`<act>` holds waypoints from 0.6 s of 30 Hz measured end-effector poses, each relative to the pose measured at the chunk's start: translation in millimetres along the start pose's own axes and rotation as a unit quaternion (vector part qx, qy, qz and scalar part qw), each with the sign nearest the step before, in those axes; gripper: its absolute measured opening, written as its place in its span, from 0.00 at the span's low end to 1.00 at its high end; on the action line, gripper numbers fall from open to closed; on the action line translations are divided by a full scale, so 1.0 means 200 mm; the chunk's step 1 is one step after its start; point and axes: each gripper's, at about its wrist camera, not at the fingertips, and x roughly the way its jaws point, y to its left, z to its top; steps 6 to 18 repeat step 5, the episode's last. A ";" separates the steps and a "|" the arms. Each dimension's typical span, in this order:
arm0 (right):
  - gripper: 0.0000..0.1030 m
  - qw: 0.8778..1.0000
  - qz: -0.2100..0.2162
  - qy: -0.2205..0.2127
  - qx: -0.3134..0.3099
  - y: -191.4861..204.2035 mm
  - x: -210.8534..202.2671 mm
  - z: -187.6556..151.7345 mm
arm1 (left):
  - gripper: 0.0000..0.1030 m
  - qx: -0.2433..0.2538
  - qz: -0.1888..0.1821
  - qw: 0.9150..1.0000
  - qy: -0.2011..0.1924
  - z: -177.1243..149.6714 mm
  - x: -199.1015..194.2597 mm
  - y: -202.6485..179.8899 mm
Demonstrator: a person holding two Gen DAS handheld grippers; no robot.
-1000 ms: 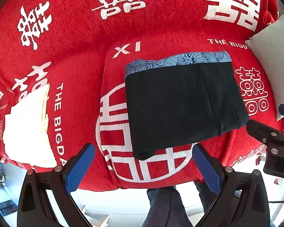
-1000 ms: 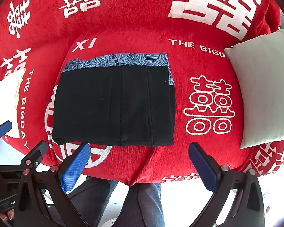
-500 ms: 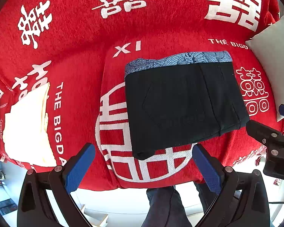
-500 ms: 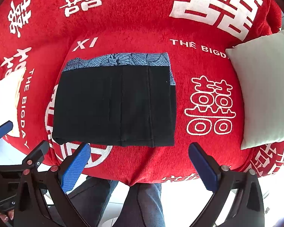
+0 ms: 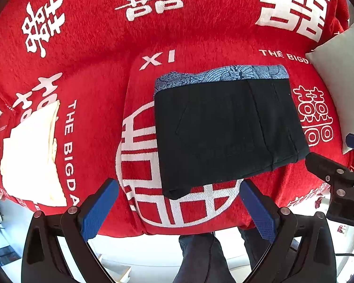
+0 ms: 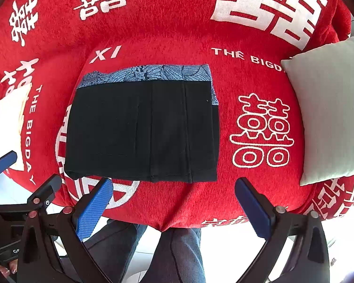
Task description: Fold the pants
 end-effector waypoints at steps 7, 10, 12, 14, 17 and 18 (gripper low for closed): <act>1.00 1.000 -0.001 0.000 0.002 -0.01 0.00 0.00 | 1.00 0.001 -0.002 1.000 0.000 0.00 0.00 0.00; 1.00 1.000 -0.001 0.000 0.002 -0.01 0.00 0.00 | 1.00 0.001 -0.002 1.000 0.000 0.00 0.00 0.00; 1.00 1.000 -0.001 0.000 0.002 -0.01 0.00 0.00 | 1.00 0.001 -0.002 1.000 0.000 0.00 0.00 0.00; 1.00 1.000 -0.001 0.000 0.002 -0.01 0.00 0.00 | 1.00 0.001 -0.002 1.000 0.000 0.00 0.00 0.00; 1.00 1.000 -0.001 0.000 0.002 -0.01 0.00 0.00 | 1.00 0.001 -0.002 1.000 0.000 0.00 0.00 0.00; 1.00 1.000 -0.001 0.000 0.002 -0.01 0.00 0.00 | 1.00 0.001 -0.002 1.000 0.000 0.00 0.00 0.00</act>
